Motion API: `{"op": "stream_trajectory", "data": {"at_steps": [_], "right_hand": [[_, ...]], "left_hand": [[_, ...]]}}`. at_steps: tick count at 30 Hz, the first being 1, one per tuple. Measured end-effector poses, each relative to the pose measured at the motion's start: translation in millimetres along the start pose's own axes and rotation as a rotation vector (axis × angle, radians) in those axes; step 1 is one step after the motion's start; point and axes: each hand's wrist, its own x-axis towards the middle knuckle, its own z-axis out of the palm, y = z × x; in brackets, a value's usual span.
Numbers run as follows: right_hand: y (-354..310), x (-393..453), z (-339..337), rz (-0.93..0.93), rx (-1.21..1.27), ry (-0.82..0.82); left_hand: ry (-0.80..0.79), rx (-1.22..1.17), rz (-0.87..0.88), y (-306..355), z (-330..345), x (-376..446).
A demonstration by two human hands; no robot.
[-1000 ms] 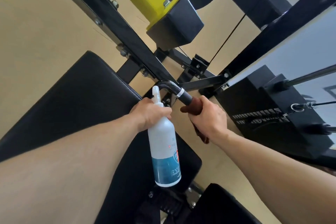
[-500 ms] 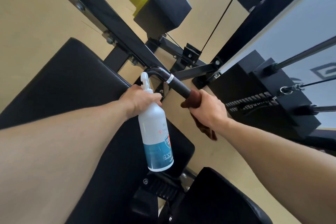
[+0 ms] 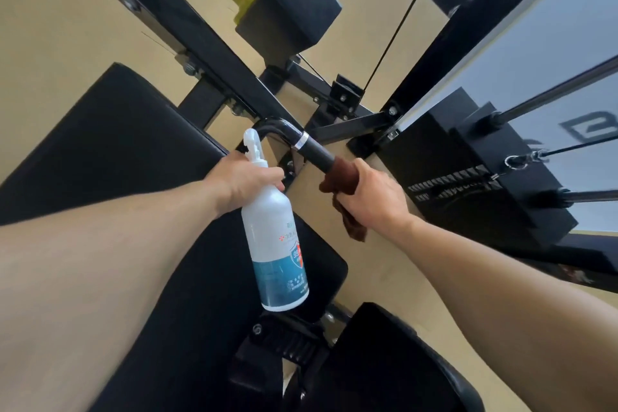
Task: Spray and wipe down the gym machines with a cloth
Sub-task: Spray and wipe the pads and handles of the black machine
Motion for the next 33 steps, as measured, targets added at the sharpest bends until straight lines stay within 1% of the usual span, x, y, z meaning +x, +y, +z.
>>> {"op": "stream_trajectory", "data": {"at_steps": [3, 6, 9, 11, 12, 14, 17, 18, 20, 22, 26, 28, 30, 33], "right_hand": [[-17, 2, 1, 0.021, 0.043, 0.021], [-66, 28, 4, -0.068, 0.062, 0.126], [-105, 47, 7, -0.180, 0.051, 0.161], [-100, 45, 8, -0.235, 0.045, 0.164], [-87, 40, 7, -0.234, 0.043, 0.161], [-47, 22, 8, -0.157, 0.038, 0.113], [12, -7, 6, 0.029, -0.006, 0.034], [22, -13, 5, 0.072, -0.009, 0.022], [19, -15, 1, 0.099, -0.015, 0.022], [-5, -5, -2, 0.048, 0.001, 0.059], [-79, 36, 4, -0.161, 0.059, 0.156], [-96, 46, 7, -0.237, 0.047, 0.168], [-84, 44, 9, -0.272, 0.026, 0.184], [-34, 24, 14, -0.187, 0.002, 0.152]], "left_hand": [[-0.008, 0.009, 0.001, -2, -1, 0], [0.001, 0.034, 0.039, 0, 0, 3], [0.005, 0.024, 0.040, -5, 1, 9], [0.007, 0.018, 0.019, -6, 0, 10], [0.001, 0.021, 0.015, -6, 0, 10], [-0.006, 0.014, 0.010, -6, 1, 8], [-0.010, -0.002, 0.012, -3, 2, 5], [-0.017, 0.001, 0.010, -3, 2, 5], [-0.031, 0.002, 0.008, -3, -1, 5], [-0.027, -0.003, 0.011, -4, -2, 7], [0.004, 0.041, 0.029, -5, 0, 10], [0.029, 0.055, 0.022, -7, 0, 12], [0.010, 0.042, 0.015, -7, 0, 14], [-0.011, 0.016, 0.010, -8, 0, 13]]}}
